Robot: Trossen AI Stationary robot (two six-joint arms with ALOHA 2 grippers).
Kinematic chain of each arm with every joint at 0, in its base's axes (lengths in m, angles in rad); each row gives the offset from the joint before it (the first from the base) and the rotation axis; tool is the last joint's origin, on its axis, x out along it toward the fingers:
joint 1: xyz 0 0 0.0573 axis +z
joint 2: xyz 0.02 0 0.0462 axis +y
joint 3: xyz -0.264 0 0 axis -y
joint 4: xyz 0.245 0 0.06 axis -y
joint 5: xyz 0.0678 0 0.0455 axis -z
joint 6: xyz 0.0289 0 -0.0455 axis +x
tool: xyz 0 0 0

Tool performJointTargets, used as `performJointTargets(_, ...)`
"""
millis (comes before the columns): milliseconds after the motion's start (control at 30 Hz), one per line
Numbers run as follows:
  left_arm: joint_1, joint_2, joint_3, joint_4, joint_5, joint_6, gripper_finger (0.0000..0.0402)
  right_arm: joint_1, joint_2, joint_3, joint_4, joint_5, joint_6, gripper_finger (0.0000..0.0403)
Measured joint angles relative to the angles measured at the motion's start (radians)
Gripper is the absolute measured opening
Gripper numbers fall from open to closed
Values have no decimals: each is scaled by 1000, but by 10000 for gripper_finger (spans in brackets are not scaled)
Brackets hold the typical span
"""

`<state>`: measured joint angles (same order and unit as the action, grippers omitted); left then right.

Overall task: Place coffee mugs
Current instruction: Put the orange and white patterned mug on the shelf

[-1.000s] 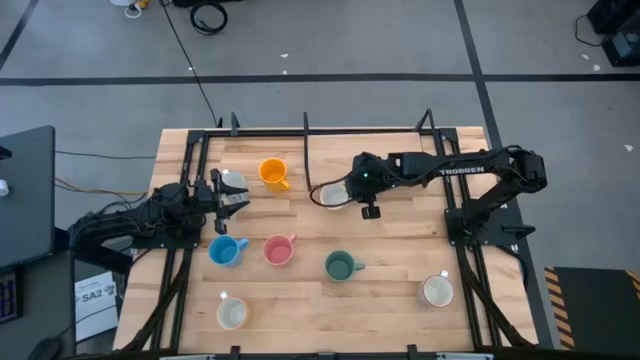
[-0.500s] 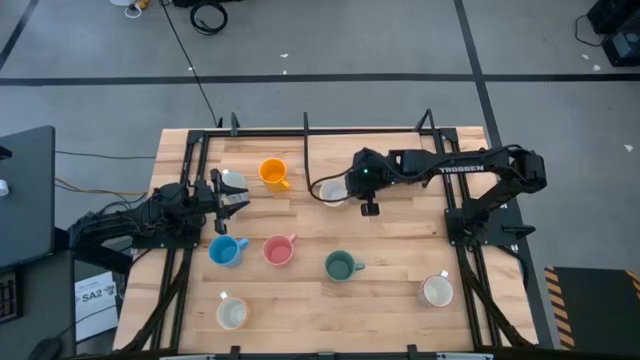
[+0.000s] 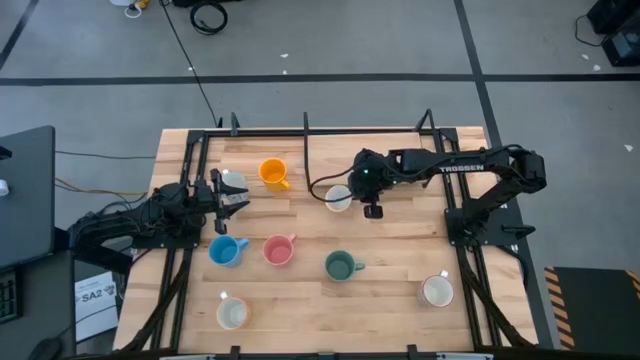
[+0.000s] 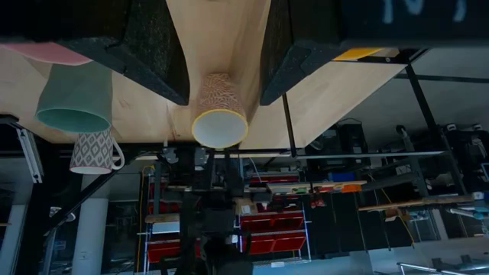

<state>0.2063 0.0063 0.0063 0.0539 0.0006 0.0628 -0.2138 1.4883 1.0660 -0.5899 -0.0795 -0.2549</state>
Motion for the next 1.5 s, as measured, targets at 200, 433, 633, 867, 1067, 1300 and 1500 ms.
performJointTargets(200,0,0,0,0,0,0,167,1,0,0,20,0,1,82)
performJointTargets(433,0,0,0,0,0,0,167,1,-1,2,32,0,-12,82)
performJointTargets(633,0,0,0,0,0,0,167,0,-1,75,8,0,-27,82)
performJointTargets(867,0,0,0,0,0,0,167,-25,-2,169,0,20,-63,82)
performJointTargets(1067,0,0,0,0,0,0,167,-99,-2,192,17,42,-92,82)
performJointTargets(1300,0,0,0,0,0,0,167,-177,-2,192,84,31,-105,81)
performJointTargets(1500,0,0,0,0,0,0,167,-200,-3,169,147,8,-88,66)
